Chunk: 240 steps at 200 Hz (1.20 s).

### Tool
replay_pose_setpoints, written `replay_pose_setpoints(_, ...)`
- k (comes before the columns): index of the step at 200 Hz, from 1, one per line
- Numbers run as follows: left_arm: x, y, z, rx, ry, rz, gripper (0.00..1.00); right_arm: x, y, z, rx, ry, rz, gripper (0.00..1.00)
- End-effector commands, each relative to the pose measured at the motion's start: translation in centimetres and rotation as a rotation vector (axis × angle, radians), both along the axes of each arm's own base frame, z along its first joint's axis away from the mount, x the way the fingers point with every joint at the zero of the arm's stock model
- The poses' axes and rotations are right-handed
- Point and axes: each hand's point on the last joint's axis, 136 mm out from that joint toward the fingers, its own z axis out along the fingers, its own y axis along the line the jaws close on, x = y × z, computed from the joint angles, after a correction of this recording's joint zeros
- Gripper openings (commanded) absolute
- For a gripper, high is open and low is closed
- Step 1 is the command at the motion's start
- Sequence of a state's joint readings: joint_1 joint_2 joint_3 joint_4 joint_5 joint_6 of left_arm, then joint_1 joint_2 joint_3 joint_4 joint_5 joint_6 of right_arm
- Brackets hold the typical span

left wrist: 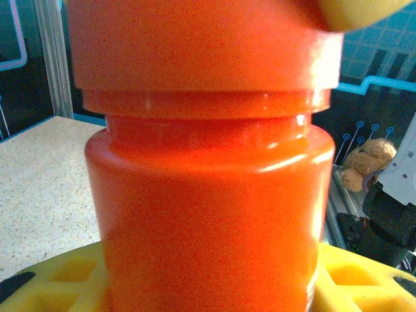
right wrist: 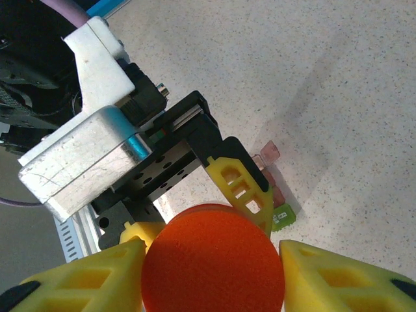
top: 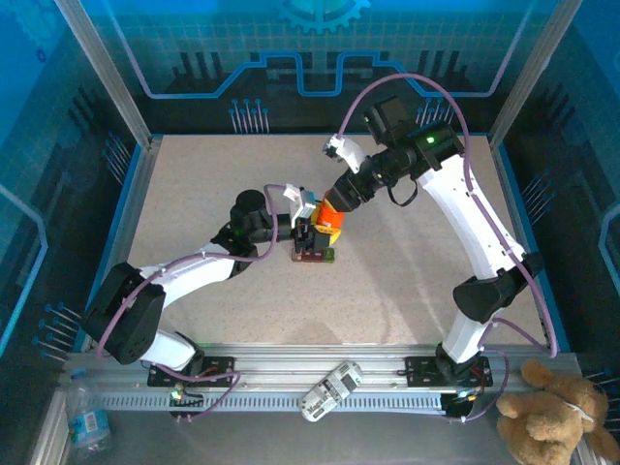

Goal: Sort the pills into containers

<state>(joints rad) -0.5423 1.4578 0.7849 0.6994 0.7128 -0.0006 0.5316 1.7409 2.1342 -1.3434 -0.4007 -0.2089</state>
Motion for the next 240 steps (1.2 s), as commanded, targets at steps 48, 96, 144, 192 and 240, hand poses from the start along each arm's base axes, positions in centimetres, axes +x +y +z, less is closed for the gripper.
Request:
replay_pose_setpoints(48,1.1,0.5,4.2,-0.068,-0.162,0.071,0.00,0.3,-0.1,-3.5,-0.073,0.107,-0.172,0.42)
replay_pose_setpoints(96,2.5,1.7,4.9,-0.068,-0.256,0.202,0.00,1.3,1.1,-7.4,-0.042,0.172,-0.420,0.43)
replay_pose_setpoints(144,2.6,1.7,4.4,-0.059,-0.251,0.205,0.00,2.0,1.9,-7.6,-0.013,0.164,-0.475,0.45)
replay_pose_setpoints(192,2.7,1.7,3.2,-0.064,-0.216,0.206,0.00,3.2,1.2,-3.9,0.061,0.138,-0.479,0.52)
replay_pose_setpoints(240,2.8,1.5,2.0,-0.065,-0.181,0.201,0.00,3.4,-0.4,2.3,0.217,0.078,-0.457,0.79)
